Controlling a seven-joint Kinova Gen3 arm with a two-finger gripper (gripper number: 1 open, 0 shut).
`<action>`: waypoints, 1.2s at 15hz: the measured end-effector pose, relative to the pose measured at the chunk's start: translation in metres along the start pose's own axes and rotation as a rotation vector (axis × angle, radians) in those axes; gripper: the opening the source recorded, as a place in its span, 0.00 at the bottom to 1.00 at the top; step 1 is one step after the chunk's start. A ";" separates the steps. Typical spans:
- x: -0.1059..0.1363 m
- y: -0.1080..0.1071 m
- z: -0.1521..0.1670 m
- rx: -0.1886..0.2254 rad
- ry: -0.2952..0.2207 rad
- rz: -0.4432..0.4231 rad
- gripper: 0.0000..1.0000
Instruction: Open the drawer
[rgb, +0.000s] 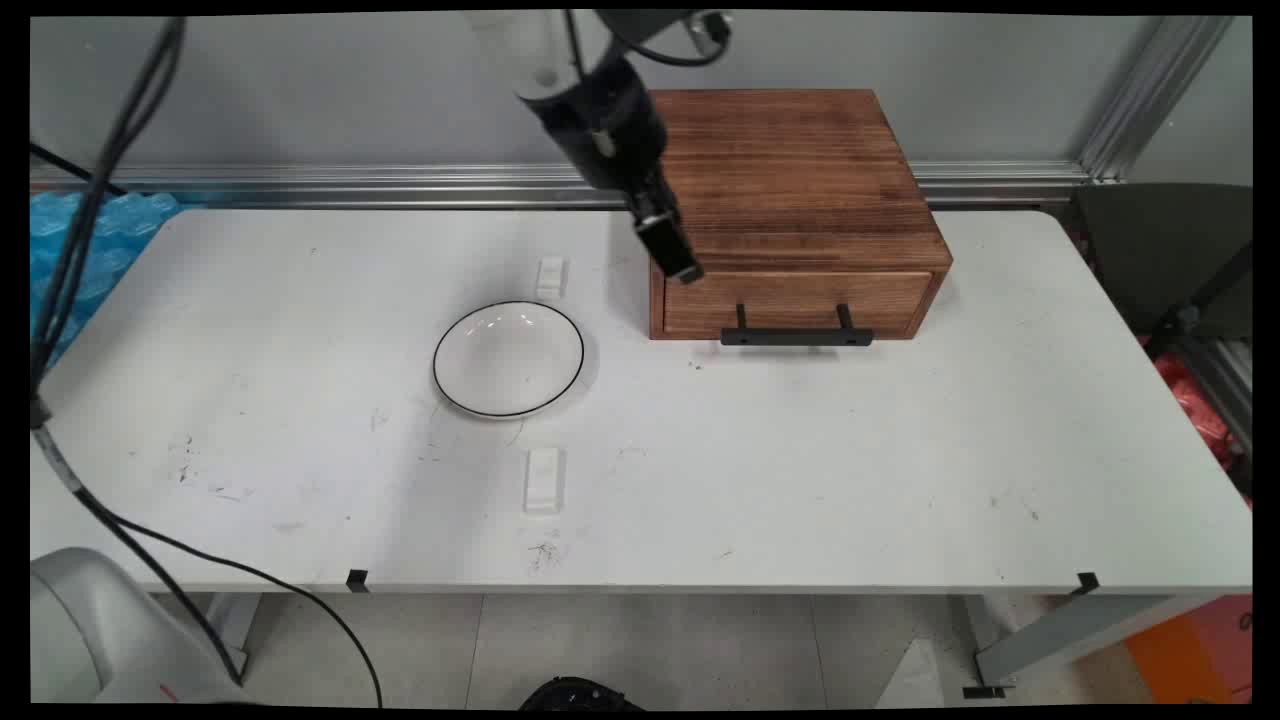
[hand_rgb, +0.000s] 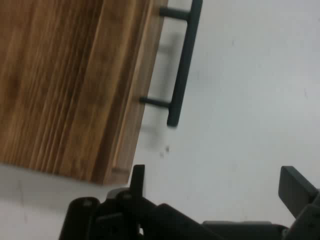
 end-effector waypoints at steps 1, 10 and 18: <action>0.006 0.001 0.008 0.001 0.005 -0.002 1.00; 0.044 0.015 0.078 -0.003 0.020 -0.013 1.00; 0.069 0.028 0.149 0.009 -0.015 -0.014 1.00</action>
